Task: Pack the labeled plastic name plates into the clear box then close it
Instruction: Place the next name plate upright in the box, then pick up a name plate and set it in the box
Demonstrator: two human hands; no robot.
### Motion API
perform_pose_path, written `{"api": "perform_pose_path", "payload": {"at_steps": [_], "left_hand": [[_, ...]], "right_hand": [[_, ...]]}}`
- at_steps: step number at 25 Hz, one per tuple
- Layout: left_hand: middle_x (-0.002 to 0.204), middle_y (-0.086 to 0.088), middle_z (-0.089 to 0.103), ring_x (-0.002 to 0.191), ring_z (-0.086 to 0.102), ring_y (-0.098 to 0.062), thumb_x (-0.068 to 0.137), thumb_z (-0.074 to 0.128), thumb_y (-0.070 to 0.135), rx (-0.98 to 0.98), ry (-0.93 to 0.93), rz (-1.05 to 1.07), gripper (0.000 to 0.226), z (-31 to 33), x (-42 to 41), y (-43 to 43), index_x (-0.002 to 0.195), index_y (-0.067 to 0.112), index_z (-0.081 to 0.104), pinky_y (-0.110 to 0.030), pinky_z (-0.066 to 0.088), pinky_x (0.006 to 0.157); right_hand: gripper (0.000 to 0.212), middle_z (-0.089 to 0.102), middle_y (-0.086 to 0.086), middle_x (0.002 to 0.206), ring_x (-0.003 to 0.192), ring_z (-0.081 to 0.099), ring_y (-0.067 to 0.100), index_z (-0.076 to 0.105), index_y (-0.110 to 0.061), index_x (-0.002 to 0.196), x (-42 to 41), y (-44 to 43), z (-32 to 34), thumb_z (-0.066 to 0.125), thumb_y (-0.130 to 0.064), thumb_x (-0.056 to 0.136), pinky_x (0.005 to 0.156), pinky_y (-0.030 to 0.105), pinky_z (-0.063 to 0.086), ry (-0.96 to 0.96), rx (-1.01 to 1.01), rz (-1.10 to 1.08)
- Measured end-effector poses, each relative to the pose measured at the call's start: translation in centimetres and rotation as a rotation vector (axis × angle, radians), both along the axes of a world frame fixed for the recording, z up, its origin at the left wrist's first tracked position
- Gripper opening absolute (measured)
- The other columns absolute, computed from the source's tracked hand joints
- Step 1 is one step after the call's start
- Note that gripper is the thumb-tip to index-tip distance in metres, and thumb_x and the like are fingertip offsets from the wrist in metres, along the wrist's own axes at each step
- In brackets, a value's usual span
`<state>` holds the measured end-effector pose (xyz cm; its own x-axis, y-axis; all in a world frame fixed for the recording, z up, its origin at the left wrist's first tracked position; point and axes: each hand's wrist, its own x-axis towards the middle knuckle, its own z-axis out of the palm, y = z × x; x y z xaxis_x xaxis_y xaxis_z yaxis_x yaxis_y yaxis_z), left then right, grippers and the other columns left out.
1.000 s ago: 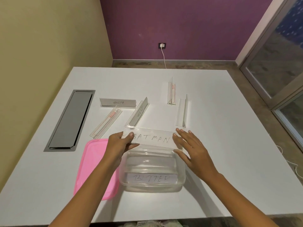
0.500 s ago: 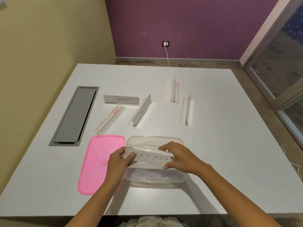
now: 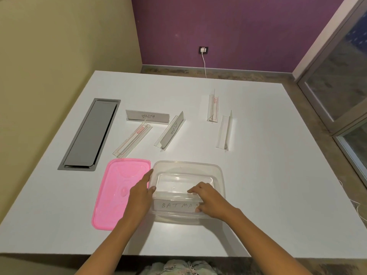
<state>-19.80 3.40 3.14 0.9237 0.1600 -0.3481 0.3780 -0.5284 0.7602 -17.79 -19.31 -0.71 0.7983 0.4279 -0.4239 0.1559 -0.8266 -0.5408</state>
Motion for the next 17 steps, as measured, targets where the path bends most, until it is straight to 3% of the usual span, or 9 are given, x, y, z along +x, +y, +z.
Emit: {"api": "perform_pose_path", "payload": {"at_steps": [7, 10, 13, 15, 17], "left_hand": [[0.132, -0.009, 0.058, 0.11, 0.054, -0.016, 0.094, 0.045, 0.0, -0.063, 0.03, 0.02, 0.052, -0.1, -0.3, 0.7, 0.141, 0.023, 0.04, -0.031, 0.042, 0.096], [0.131, -0.008, 0.059, 0.113, 0.055, -0.018, 0.094, 0.047, 0.003, -0.086, 0.033, 0.038, 0.051, -0.5, -0.2, 0.9, 0.14, 0.025, 0.042, -0.029, 0.042, 0.093], [0.131, -0.007, 0.06, 0.109, 0.056, -0.016, 0.093, 0.05, 0.006, -0.093, 0.033, 0.026, 0.05, -0.4, -0.2, 1.2, 0.139, 0.025, 0.043, -0.028, 0.043, 0.091], [0.132, -0.006, 0.059, 0.113, 0.058, -0.021, 0.093, 0.052, 0.011, -0.068, 0.023, 0.029, 0.047, -0.2, 0.2, 1.2, 0.138, 0.021, 0.044, -0.032, 0.043, 0.096], [0.134, -0.006, 0.057, 0.117, 0.057, -0.024, 0.094, 0.051, 0.016, -0.018, -0.021, 0.041, 0.044, -0.2, 1.3, 1.2, 0.138, 0.017, 0.045, -0.035, 0.041, 0.1]], "right_hand": [[0.06, 0.045, 0.003, 0.125, 0.116, 0.041, 0.021, 0.045, -0.021, 0.129, -0.3, -0.1, -0.6, 0.069, -0.004, 0.077, 0.094, 0.028, 0.041, 0.021, -0.009, 0.004], [0.058, 0.043, 0.003, 0.127, 0.118, 0.04, 0.021, 0.044, -0.02, 0.13, -0.1, 0.0, -0.5, 0.067, -0.004, 0.079, 0.094, 0.029, 0.042, 0.02, -0.036, 0.028], [0.055, 0.04, 0.001, 0.129, 0.119, 0.04, 0.019, 0.045, -0.02, 0.13, -0.2, 0.2, 0.2, 0.07, -0.016, 0.081, 0.095, 0.029, 0.042, 0.043, -0.031, 0.038], [0.045, 0.04, -0.002, 0.127, 0.114, 0.043, 0.013, 0.051, -0.021, 0.125, -0.1, 0.5, 1.1, 0.067, -0.031, 0.084, 0.095, 0.03, 0.044, -0.053, 0.07, -0.008], [0.031, 0.044, -0.003, 0.123, 0.107, 0.047, 0.011, 0.056, -0.02, 0.118, 0.3, 0.9, 2.0, 0.06, -0.031, 0.089, 0.089, 0.031, 0.048, -0.321, 0.13, -0.098]]}}
